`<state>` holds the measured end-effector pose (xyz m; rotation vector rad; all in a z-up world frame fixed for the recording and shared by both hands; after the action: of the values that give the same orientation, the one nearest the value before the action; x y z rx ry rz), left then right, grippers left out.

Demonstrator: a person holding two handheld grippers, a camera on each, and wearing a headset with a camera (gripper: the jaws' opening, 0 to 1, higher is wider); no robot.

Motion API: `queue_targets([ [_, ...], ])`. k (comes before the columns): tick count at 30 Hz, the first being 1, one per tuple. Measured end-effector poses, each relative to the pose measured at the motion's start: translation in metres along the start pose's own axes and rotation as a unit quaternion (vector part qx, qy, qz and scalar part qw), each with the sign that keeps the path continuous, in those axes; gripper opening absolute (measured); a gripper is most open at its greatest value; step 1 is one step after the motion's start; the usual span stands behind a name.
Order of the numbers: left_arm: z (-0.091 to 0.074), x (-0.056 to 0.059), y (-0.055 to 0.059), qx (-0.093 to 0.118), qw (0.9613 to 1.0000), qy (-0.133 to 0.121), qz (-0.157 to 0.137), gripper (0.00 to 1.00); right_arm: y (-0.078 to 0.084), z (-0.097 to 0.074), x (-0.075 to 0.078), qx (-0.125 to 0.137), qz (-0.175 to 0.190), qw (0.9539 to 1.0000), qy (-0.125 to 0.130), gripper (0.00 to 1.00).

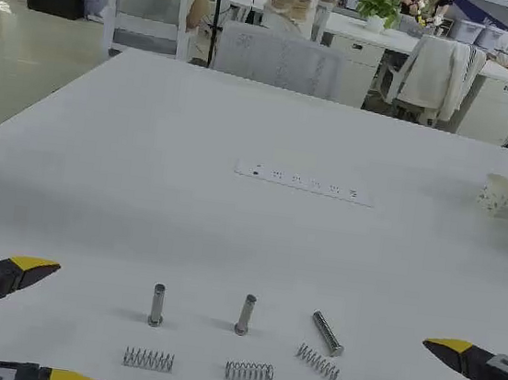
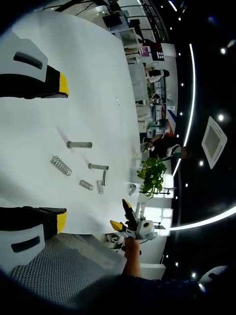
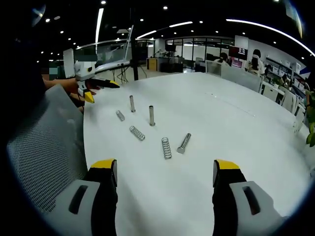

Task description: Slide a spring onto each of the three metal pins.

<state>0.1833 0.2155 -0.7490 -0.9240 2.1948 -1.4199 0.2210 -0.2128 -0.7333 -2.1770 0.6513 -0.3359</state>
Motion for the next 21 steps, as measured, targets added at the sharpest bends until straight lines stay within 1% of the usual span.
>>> queue_targets([
  [8, -0.0011, 0.0013, -0.0036, 0.0, 1.0, -0.003, 0.002, 0.87, -0.0004, -0.0008, 0.0024, 0.0, -0.003, 1.0, -0.002, 0.78],
  [21, -0.0019, 0.0037, -0.0035, -0.004, 1.0, -0.006, 0.003, 0.87, 0.0013, 0.0003, 0.0041, 0.0, -0.003, 1.0, -0.007, 0.77],
])
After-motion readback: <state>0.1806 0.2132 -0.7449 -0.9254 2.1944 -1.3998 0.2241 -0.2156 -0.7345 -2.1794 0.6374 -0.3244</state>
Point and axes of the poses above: the centre of the closed fingertips' face, and the gripper's own axes: z roughly forward along the fingers, x roughly to its right, y roughly out of its underside, the point moved 10 cm from there along -z, roughly backward along the fingers, and after that the axes turned 6 degrees about -x, right-handed, at the moved point
